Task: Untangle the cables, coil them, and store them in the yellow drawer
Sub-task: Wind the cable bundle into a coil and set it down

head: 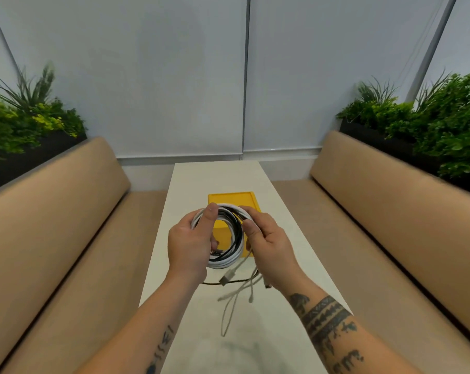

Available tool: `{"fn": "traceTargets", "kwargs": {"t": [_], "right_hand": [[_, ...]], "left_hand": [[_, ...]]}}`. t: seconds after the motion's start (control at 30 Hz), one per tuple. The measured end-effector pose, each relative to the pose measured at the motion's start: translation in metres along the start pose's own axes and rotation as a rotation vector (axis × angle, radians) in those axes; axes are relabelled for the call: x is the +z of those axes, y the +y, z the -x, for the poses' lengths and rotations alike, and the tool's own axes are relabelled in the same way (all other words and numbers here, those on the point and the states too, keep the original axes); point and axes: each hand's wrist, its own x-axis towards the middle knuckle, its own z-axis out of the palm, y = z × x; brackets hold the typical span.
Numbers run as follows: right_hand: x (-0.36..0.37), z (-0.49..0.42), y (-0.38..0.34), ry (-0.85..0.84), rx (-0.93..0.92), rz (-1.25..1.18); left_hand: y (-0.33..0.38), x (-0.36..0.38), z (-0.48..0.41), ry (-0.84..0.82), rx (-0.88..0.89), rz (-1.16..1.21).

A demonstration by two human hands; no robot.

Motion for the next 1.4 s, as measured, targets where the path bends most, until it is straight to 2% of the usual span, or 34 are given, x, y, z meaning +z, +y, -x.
{"fn": "traceTargets", "kwargs": {"t": [0.17,0.27,0.43,0.6,0.67,0.77,0.83,0.93,1.03,1.13,1.2,1.3,1.4], "right_hand": [[0.016,0.012,0.004,0.041,0.030,-0.083],[0.020,0.017,0.010,0.072,0.037,0.000],[0.017,0.018,0.009,-0.043,0.104,-0.162],[0.011,0.011,0.007,-0.014,0.071,-0.017],[0.004,0.006,0.006,-0.057,0.075,0.045],[-0.014,-0.005,0.003,-0.144,0.084,0.163],[-0.026,-0.010,-0.002,-0.243,0.090,0.261],[-0.036,-0.013,-0.011,-0.481,0.068,0.410],[-0.036,-0.012,-0.022,-0.715,0.051,0.513],[-0.027,-0.013,-0.031,-0.880,-0.006,0.616],[-0.025,-0.015,-0.035,-0.913,0.016,0.594],[-0.030,-0.017,-0.036,-0.903,0.068,0.583],[-0.034,-0.020,-0.028,-0.848,0.095,0.554]], "left_hand": [[-0.002,0.008,0.008,0.032,-0.075,0.094],[-0.003,0.010,0.012,0.039,-0.090,0.119],[-0.001,0.013,0.021,0.059,-0.027,0.115],[-0.003,0.018,0.031,0.072,-0.071,0.108],[-0.007,0.016,0.033,0.001,-0.110,0.061],[-0.011,0.007,0.031,-0.224,-0.214,0.113],[-0.009,-0.003,0.025,-0.407,-0.339,0.178],[0.005,-0.021,0.007,-0.693,-0.588,0.182],[0.025,-0.027,-0.005,-0.919,-0.681,-0.091],[0.040,-0.017,-0.004,-0.995,-0.588,-0.475],[0.044,-0.008,0.001,-0.957,-0.518,-0.630],[0.041,0.001,0.012,-0.787,-0.386,-0.835],[0.031,0.004,0.019,-0.688,-0.209,-0.812]]}}
